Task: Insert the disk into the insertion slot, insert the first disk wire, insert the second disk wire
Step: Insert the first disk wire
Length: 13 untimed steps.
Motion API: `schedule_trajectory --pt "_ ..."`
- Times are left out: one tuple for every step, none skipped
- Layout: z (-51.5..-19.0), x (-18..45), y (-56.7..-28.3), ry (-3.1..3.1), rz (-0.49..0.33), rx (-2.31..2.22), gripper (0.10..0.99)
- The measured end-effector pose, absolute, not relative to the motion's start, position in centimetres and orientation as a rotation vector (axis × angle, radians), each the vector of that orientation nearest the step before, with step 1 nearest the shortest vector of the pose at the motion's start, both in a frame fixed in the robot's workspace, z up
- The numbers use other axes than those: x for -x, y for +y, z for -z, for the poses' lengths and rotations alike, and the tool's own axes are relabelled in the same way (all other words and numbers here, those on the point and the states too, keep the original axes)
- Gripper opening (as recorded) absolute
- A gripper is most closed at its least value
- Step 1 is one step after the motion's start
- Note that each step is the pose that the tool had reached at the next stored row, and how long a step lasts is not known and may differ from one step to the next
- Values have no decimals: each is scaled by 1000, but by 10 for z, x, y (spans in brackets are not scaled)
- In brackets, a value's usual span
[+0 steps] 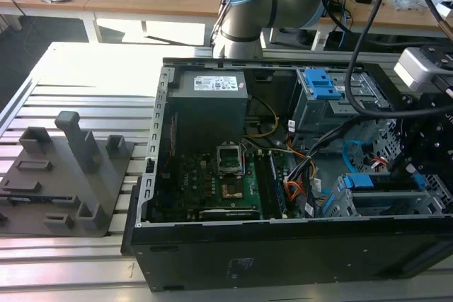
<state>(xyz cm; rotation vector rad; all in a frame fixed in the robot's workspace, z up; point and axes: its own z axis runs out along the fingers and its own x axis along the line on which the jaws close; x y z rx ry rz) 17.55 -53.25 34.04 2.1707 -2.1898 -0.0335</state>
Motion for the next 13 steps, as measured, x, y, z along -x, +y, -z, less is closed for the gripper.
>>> schedule_trajectory --pt "-339 -176 -533 -2190 33 -2171 165" --pt "-339 -176 -533 -2190 33 -2171 165" --pt "-338 -176 -533 -2190 33 -2171 165" --pt "-337 -176 -533 -2190 33 -2171 165" --pt "-336 -177 -533 -2190 33 -2171 165" --pt "-335 -177 -533 -2189 33 -2171 165" --pt "-334 -177 -533 -2190 33 -2171 165" --pt "-334 -177 -533 -2190 33 -2171 165" --pt "-334 -177 -533 -2190 33 -2171 165" --pt "-334 -177 -533 -2190 34 -2171 165" --pt "-334 -177 -533 -2190 34 -2171 165" --pt "-334 -177 -533 -2190 34 -2171 165" --pt "-334 -177 -533 -2190 33 -2171 165"
